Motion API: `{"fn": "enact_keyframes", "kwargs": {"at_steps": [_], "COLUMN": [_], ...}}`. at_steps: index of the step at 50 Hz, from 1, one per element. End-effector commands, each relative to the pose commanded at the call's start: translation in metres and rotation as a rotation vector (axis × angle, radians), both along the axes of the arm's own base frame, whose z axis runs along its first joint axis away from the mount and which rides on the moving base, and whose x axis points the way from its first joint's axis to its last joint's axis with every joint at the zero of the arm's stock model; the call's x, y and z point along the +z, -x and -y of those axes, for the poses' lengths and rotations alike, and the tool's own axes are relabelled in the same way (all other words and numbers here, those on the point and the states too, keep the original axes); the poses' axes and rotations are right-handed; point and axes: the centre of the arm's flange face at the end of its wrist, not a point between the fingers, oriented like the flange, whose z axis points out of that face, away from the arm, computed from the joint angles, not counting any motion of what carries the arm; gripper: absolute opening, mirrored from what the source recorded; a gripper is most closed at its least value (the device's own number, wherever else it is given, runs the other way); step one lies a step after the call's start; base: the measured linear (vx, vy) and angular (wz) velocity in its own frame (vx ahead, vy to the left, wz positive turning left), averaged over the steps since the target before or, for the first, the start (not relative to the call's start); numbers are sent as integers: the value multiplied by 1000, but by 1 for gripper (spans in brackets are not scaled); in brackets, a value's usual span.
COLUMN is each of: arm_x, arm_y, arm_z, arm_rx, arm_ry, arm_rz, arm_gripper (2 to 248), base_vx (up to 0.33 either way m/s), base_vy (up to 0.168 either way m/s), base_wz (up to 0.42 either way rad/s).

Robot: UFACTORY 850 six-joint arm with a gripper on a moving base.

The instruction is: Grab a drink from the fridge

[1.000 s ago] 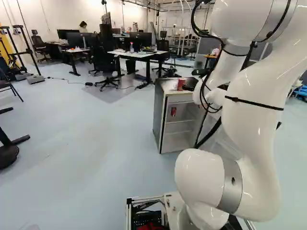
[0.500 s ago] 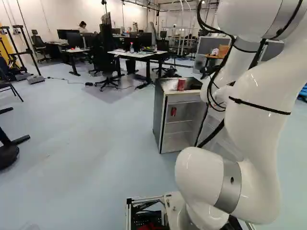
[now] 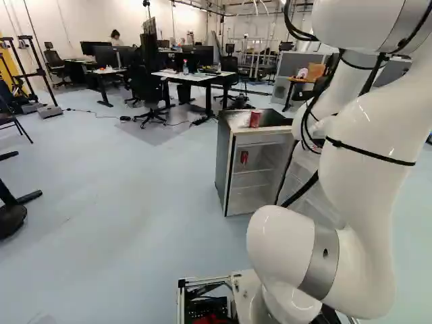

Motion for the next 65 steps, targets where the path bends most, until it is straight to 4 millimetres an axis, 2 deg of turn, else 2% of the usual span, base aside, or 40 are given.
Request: {"fn": "enact_keyframes", "kwargs": {"at_steps": [65], "arm_x": [47], "arm_y": [27], "arm_z": [108], "arm_rx": [-316], "arm_ry": [-49], "arm_rz": [-104], "arm_gripper": [247], "base_vx": [0], "base_vy": [0], "base_wz": [0]}}
